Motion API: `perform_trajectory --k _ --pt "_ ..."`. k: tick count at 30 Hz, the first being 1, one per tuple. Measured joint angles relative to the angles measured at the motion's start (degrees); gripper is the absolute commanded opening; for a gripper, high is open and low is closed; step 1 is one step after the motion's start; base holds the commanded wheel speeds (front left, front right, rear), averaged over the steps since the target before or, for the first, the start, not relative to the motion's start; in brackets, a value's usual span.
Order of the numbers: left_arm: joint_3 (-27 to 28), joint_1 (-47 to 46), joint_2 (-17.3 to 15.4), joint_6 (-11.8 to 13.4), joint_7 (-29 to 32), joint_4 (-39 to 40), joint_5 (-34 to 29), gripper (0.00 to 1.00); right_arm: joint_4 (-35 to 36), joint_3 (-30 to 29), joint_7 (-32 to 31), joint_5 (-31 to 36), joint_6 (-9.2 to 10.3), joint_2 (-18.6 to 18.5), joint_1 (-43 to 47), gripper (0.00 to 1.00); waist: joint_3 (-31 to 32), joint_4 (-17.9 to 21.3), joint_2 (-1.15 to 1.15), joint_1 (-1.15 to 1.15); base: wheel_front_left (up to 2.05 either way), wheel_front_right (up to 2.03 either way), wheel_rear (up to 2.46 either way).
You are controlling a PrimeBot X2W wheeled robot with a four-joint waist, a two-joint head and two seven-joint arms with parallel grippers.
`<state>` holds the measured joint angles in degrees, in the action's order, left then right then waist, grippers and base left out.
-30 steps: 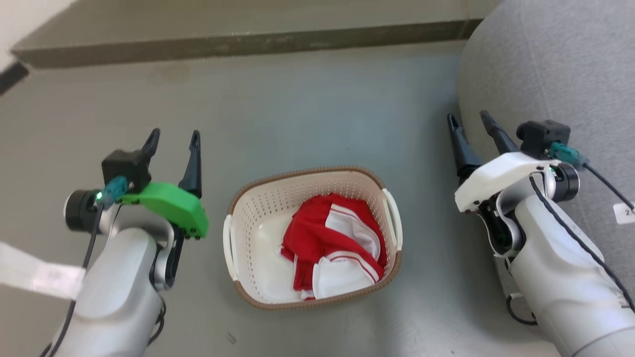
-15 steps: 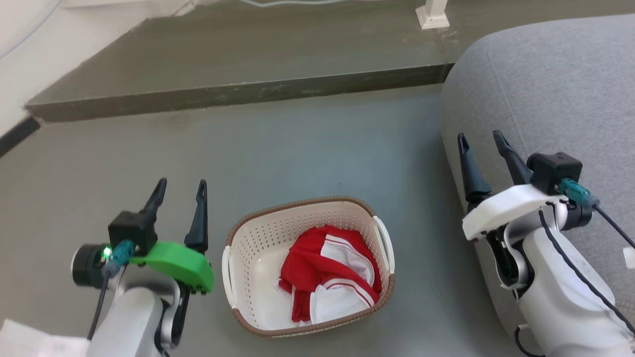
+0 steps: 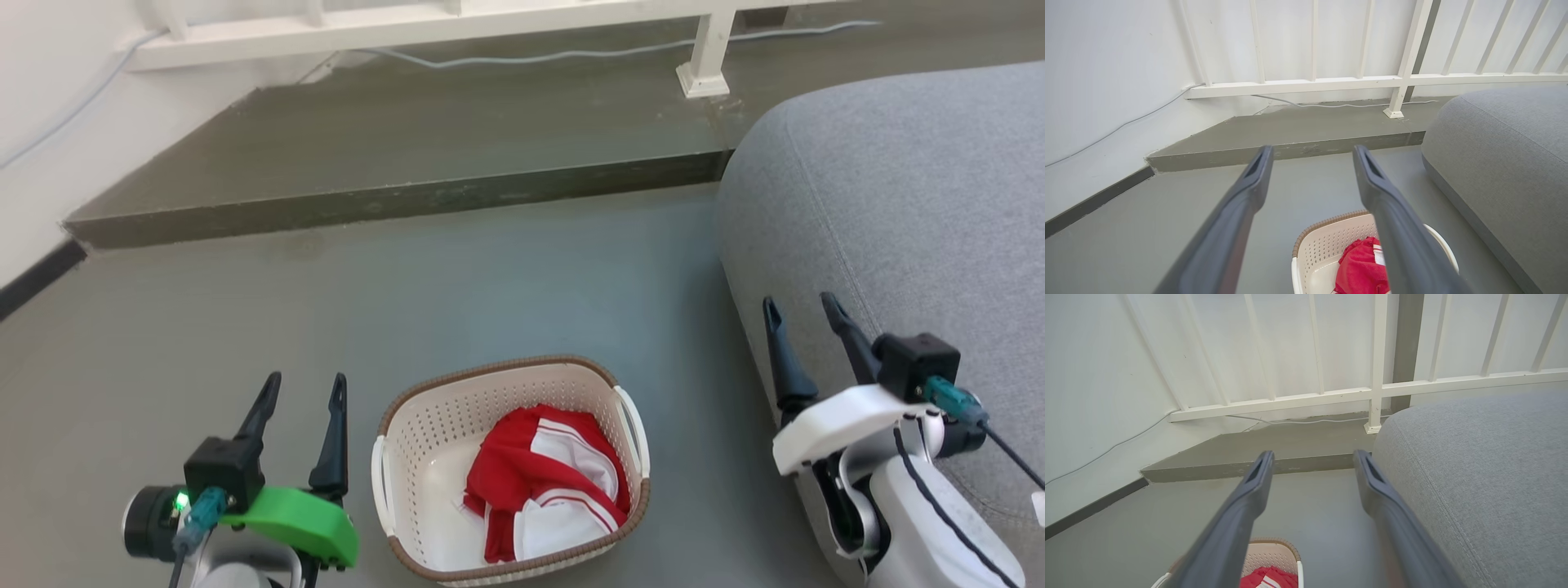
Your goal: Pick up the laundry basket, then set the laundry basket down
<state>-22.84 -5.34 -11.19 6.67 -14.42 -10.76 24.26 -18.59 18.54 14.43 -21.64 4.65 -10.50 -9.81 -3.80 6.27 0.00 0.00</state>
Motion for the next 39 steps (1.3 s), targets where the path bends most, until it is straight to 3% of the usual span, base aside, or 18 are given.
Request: perform_trajectory --k 19,39 --pt "5.3 8.5 1.5 0.4 0.0 6.1 -4.1 1.00 6.9 0.5 0.0 2.1 0.52 -0.3 5.1 1.00 2.1 -0.3 0.00 0.00 0.00 0.00 0.00" --pt "7.7 11.5 3.4 0.4 0.8 11.2 -7.8 1.00 8.9 0.3 0.0 2.1 1.01 -0.4 8.1 1.00 1.7 -0.4 0.00 0.00 0.00 0.00 0.00"
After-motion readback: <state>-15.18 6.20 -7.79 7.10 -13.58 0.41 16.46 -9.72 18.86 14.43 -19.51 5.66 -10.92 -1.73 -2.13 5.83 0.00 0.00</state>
